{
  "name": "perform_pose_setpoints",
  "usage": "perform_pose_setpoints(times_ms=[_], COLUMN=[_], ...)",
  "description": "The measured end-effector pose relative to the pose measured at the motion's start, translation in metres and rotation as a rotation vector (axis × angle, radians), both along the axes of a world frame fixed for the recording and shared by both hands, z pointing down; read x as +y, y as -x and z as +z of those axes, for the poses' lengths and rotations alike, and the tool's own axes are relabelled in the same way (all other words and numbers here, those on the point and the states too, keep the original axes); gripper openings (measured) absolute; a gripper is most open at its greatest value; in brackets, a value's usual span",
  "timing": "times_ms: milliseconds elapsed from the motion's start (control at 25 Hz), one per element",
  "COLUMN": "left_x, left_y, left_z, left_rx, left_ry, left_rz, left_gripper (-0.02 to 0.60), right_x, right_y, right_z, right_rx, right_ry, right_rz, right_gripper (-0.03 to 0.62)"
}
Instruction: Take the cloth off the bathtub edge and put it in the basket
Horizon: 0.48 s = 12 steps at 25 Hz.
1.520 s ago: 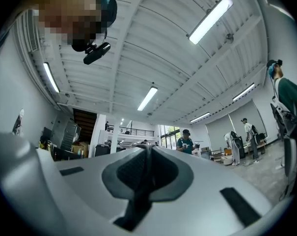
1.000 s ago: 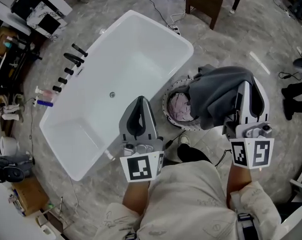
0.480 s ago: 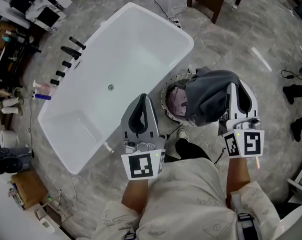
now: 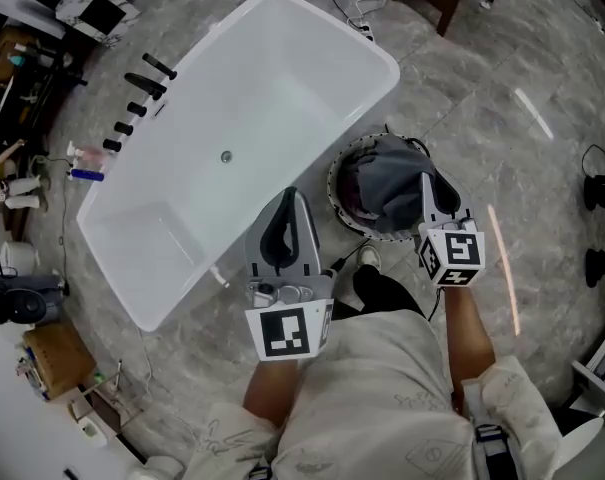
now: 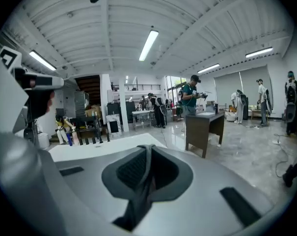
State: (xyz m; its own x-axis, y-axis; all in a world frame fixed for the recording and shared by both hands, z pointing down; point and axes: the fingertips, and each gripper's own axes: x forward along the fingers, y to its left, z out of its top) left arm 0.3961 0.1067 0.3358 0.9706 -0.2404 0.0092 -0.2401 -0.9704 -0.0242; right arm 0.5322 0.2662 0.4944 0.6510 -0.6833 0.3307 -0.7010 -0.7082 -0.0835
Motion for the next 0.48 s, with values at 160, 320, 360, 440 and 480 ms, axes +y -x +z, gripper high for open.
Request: perform_pose_setpoints(times_ms=[160, 320, 360, 440, 480], left_x=[0.0, -0.002, -0.002, -0.002, -0.001], left_y=[0.004, 0.009, 0.01, 0.011, 0.012], left_z=[0.006, 0.014, 0.015, 0.018, 0.02], left_rx=[-0.002, -0.044, -0.05, -0.056, -0.058], left_ry=[0.002, 0.018, 0.019, 0.018, 0.019], left_rz=[-0.008, -0.025, -0.027, -0.029, -0.031], left_gripper=[-0.005, -0.005, -0.005, -0.005, -0.005], right_x=[-0.005, -0.011, -0.013, -0.014, -0.014], right_y=[0.002, -0.002, -0.003, -0.007, -0.009], right_z=[0.069, 0.13, 0.144, 0.171, 0.184], right_rx=[-0.115, -0.219, -0.24, -0.282, -0.307], right_ry=[0.069, 0.124, 0.142, 0.175, 0.186], right_rz=[0.001, -0.003, -0.005, -0.002, 0.005], right_gripper=[0.003, 0.002, 0.002, 0.002, 0.003])
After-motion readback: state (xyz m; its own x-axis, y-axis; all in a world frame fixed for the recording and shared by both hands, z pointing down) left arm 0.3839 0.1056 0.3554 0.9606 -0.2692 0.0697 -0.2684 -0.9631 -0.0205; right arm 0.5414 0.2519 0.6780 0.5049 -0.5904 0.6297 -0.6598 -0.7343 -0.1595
